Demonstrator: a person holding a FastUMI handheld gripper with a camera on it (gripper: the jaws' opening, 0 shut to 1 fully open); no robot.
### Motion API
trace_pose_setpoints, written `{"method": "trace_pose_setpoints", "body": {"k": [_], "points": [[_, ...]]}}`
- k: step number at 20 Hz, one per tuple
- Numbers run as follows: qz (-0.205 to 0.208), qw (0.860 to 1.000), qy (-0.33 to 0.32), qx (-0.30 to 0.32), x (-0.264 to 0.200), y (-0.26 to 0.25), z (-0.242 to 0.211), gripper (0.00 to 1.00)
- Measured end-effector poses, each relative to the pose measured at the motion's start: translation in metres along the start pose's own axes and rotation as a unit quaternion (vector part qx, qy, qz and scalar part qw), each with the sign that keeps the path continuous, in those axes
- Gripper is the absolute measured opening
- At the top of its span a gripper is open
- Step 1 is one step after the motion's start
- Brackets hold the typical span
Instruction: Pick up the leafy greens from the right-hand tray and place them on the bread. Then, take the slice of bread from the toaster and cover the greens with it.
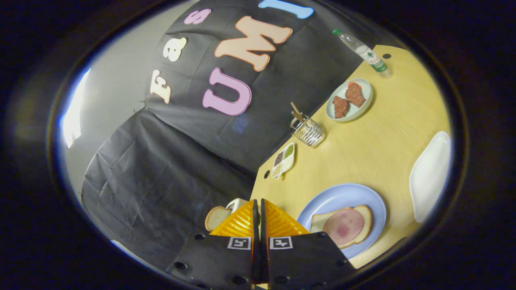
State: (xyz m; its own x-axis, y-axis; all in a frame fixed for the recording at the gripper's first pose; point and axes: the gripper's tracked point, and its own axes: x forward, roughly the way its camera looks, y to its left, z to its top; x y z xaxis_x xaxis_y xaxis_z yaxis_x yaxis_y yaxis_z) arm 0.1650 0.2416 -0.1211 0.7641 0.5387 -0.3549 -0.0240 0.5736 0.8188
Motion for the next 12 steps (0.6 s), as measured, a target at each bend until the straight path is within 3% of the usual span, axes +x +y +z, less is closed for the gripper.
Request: {"method": "trace_pose_setpoints", "body": {"k": [3, 12], "points": [[-0.020, 1.000, 0.011, 0.010, 0.009, -0.021, -0.008, 0.03], [-0.139, 0.990, -0.003, -0.028, -0.014, -0.115, 0.005, 0.03]]}}
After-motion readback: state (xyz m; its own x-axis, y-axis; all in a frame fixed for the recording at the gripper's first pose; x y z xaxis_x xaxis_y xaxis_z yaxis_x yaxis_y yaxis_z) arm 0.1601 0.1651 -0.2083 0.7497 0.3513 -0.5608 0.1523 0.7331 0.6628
